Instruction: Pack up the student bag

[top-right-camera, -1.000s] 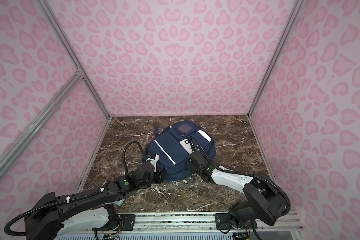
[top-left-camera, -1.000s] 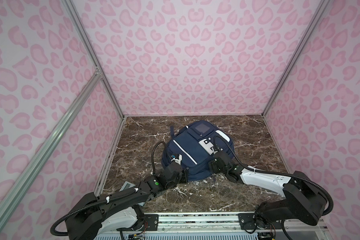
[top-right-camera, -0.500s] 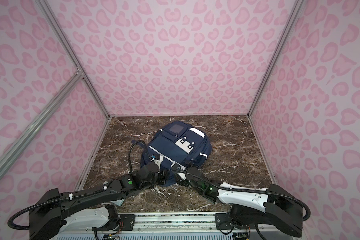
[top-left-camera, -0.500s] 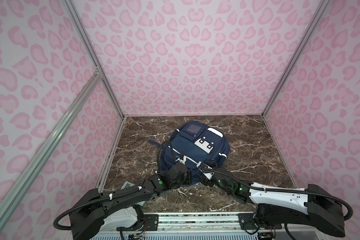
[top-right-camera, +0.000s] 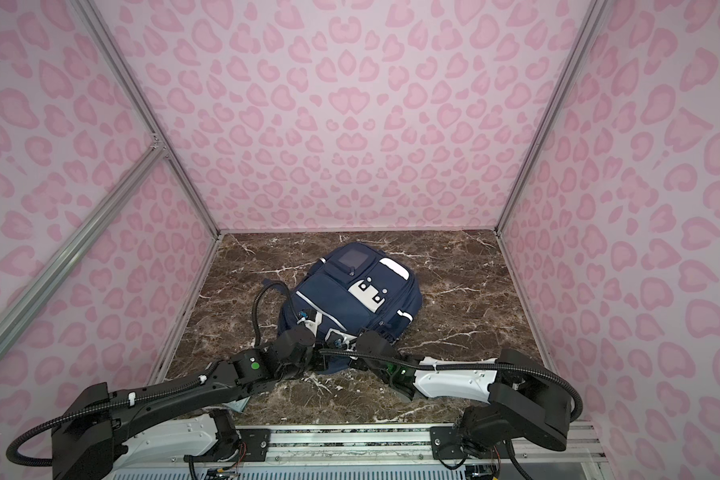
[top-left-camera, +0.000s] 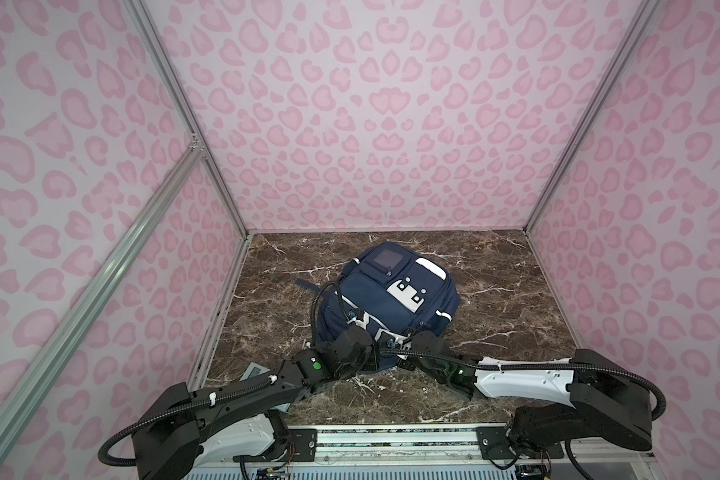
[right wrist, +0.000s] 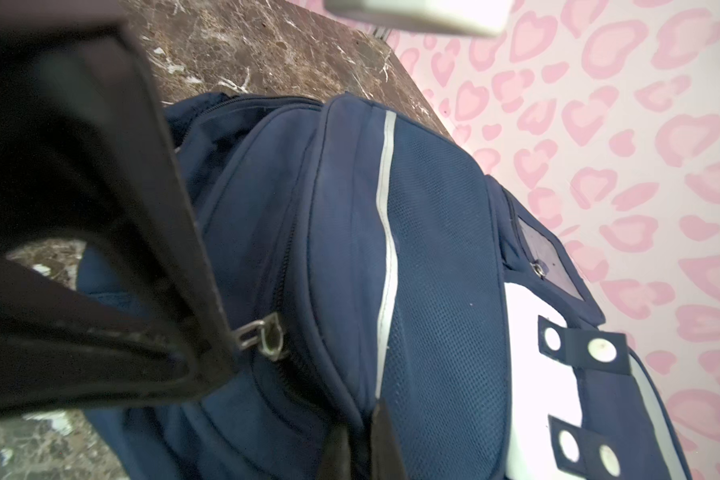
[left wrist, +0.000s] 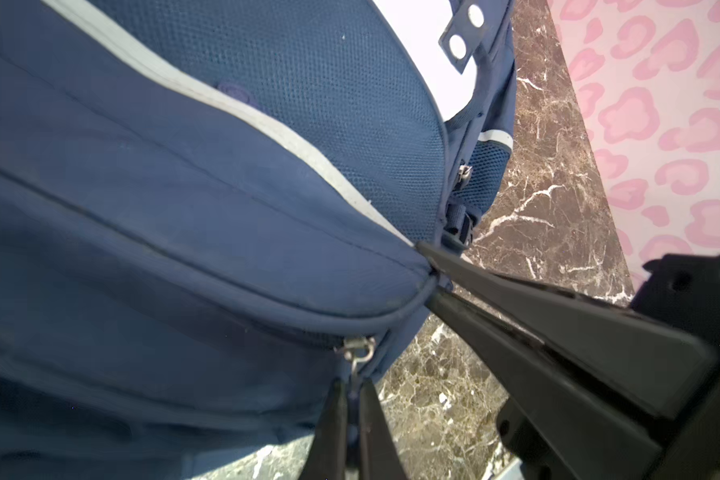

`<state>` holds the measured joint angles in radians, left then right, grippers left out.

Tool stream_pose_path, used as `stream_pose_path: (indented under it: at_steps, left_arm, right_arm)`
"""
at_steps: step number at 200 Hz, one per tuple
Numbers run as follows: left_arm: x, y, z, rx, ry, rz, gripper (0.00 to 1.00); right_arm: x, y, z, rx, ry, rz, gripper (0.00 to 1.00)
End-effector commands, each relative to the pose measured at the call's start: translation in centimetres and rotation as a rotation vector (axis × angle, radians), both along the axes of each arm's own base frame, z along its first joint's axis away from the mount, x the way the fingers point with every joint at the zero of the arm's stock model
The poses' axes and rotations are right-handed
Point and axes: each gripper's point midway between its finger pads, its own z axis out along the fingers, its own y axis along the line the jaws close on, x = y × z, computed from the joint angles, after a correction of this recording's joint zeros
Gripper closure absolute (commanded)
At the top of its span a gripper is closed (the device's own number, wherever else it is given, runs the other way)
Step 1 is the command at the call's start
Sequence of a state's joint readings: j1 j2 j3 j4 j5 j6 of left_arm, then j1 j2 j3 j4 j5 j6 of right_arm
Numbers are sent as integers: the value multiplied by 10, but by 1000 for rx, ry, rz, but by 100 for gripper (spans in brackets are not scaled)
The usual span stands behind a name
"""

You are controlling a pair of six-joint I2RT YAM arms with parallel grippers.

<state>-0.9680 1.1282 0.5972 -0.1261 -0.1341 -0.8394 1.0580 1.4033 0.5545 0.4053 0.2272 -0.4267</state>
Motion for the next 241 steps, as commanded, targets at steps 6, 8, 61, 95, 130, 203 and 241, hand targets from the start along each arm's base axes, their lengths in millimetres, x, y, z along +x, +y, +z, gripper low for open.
stream_pose_path:
  at_steps: [6, 8, 61, 95, 130, 203, 241]
  left_arm:
    - [12, 12, 10, 2, -33, 42, 97]
    - [13, 14, 11, 3, -35, 47, 96]
    - [51, 77, 22, 91, -94, 218, 97]
    - [92, 121, 24, 136, -128, 356, 97]
    - [132, 138, 31, 197, -158, 397, 97]
    - [84, 113, 7, 48, -72, 256, 97]
    - [32, 59, -6, -46, -4, 119, 97]
  right_arm:
    - [-5, -9, -18, -78, 46, 32, 100]
    - [-5, -10, -19, -78, 49, 29, 100]
    - [-5, -23, -21, -50, 117, 33, 100]
    - [-6, -26, -20, -34, 135, 39, 100]
    - [-2, -33, -17, -15, 143, 22, 100]
    - [51, -82, 12, -7, 55, -268, 100]
    - [79, -115, 12, -34, 95, -397, 100]
